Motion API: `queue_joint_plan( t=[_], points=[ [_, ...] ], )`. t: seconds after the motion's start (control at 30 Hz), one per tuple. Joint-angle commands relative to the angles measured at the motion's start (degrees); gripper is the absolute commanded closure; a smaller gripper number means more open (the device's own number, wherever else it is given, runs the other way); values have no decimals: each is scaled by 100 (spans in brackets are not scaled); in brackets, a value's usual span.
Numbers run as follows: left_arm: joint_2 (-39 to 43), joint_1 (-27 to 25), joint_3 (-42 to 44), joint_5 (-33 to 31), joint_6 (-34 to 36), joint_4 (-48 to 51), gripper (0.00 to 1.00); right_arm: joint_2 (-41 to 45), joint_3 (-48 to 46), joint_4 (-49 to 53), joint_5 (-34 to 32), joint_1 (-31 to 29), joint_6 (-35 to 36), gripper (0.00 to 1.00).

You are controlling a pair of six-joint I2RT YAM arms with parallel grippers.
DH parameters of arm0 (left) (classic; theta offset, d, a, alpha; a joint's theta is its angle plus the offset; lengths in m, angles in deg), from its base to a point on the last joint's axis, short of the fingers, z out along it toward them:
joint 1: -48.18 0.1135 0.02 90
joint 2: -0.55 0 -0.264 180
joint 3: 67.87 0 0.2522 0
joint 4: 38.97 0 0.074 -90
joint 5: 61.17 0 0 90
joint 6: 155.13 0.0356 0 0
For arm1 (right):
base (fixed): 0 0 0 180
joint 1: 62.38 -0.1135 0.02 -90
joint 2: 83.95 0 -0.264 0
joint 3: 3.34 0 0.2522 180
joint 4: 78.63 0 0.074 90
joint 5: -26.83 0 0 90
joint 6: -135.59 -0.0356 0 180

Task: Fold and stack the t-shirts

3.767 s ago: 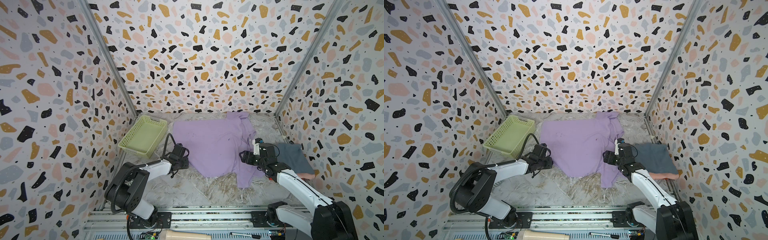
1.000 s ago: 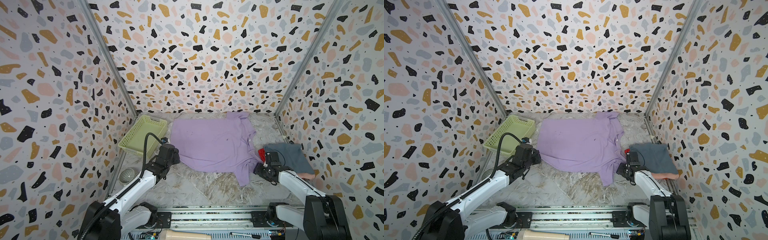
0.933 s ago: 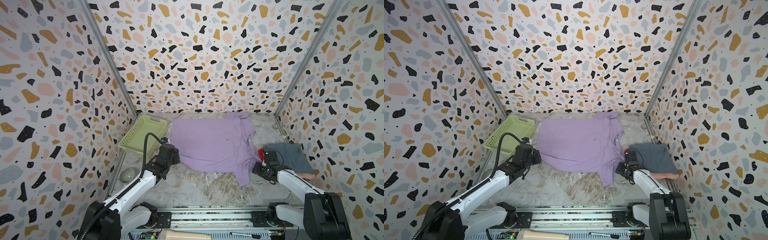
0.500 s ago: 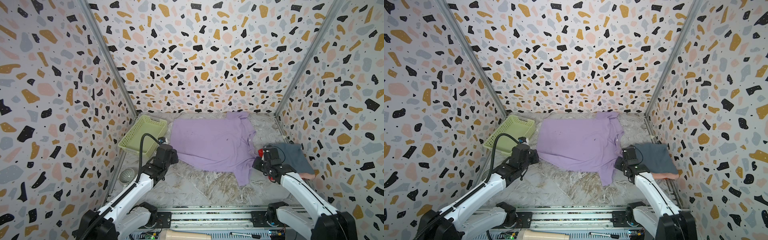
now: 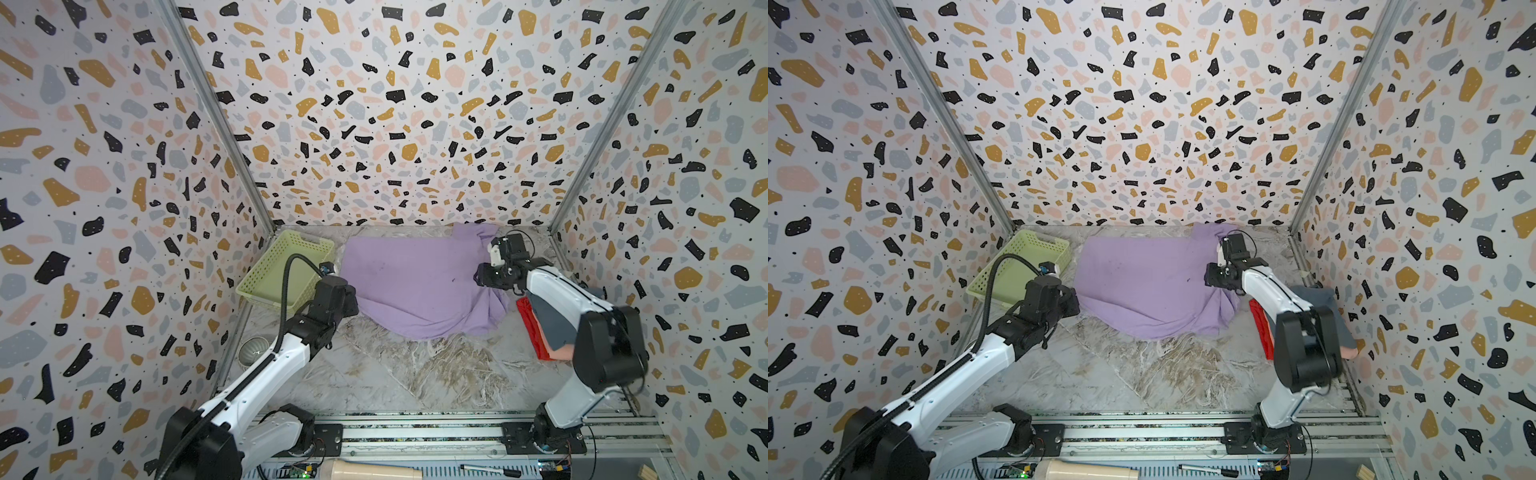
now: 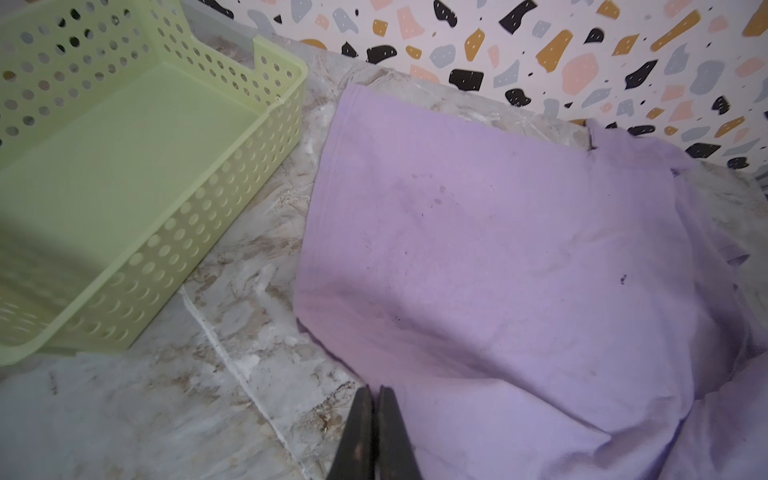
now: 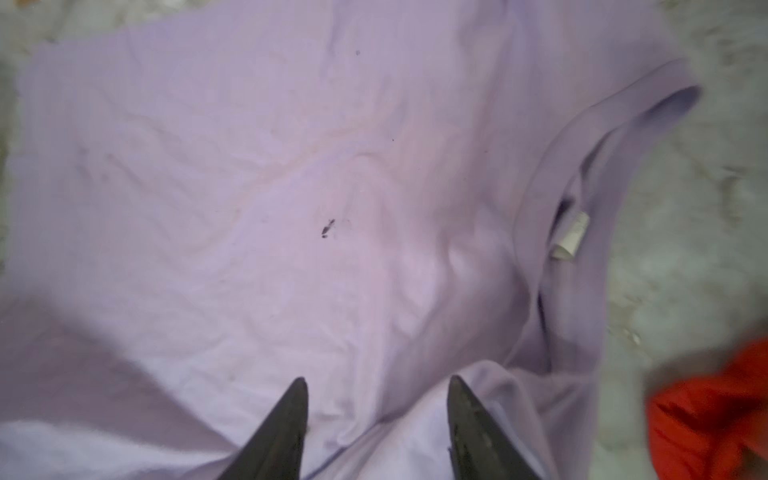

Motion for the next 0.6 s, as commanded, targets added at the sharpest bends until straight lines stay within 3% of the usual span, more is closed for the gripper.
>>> queue_joint_plan(
  t=[0.0, 0.1, 0.3, 0.57],
  points=[
    [-373, 35, -240, 159, 116, -269, 100, 269, 419, 41, -112, -4, 466, 41],
    [-505, 41, -194, 145, 85, -385, 100, 694, 33, 72, -206, 190, 475, 41],
    [-649, 63, -192, 158, 165, -325, 100, 2129, -1607, -64, -150, 643, 260, 40],
    [-682, 61, -261, 409, 142, -410, 100, 2799, -2909, -717, 805, 1560, 338, 30]
  ],
)
